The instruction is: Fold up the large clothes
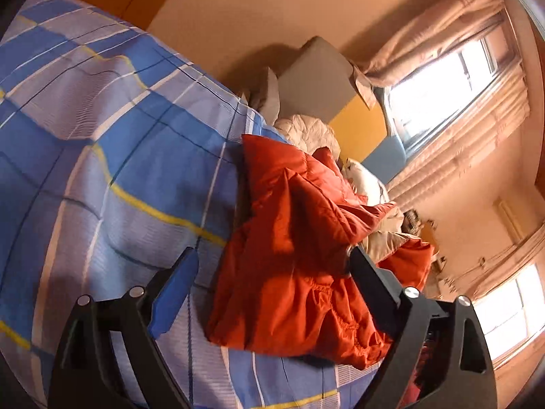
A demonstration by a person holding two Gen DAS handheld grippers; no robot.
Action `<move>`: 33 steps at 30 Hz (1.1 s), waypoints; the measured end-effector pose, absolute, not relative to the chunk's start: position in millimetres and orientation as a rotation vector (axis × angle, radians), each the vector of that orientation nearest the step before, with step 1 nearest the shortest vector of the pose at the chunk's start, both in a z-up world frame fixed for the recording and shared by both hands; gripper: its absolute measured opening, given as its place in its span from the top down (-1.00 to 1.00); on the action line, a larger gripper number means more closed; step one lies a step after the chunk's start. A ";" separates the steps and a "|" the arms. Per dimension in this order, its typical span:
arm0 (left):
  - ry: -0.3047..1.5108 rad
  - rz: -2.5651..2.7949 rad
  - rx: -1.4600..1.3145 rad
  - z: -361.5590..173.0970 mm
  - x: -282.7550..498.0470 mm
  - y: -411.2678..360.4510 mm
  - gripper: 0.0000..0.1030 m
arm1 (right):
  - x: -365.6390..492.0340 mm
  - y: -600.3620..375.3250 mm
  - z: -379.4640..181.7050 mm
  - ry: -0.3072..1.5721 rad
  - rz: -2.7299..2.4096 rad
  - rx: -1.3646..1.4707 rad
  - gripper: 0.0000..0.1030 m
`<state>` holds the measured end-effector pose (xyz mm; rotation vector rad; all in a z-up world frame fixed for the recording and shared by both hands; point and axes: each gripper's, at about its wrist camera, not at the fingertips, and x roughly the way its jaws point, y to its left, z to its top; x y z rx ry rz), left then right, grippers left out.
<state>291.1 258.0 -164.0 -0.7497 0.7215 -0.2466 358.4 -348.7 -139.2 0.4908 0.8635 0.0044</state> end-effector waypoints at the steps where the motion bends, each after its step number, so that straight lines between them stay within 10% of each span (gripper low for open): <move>1: 0.714 -0.231 -0.753 -164.3 288.0 261.1 -0.83 | 360.7 -348.3 -140.0 0.865 0.003 0.486 -0.43; 12: 0.751 -0.287 -0.666 -174.8 277.7 259.7 -0.86 | 372.2 -342.4 -154.7 0.892 0.004 0.492 -0.03; 14: 0.768 -0.317 -0.646 -179.8 286.3 244.8 -0.72 | 371.3 -342.9 -155.5 0.898 0.009 0.501 0.09; 19: 0.814 -0.404 -0.570 -184.7 308.2 210.2 0.73 | 366.6 -342.3 -146.2 0.908 0.023 0.502 0.58; 33: 0.701 -0.498 -0.586 -134.8 214.2 218.4 0.94 | 268.2 -345.8 -98.5 0.873 0.076 0.491 0.78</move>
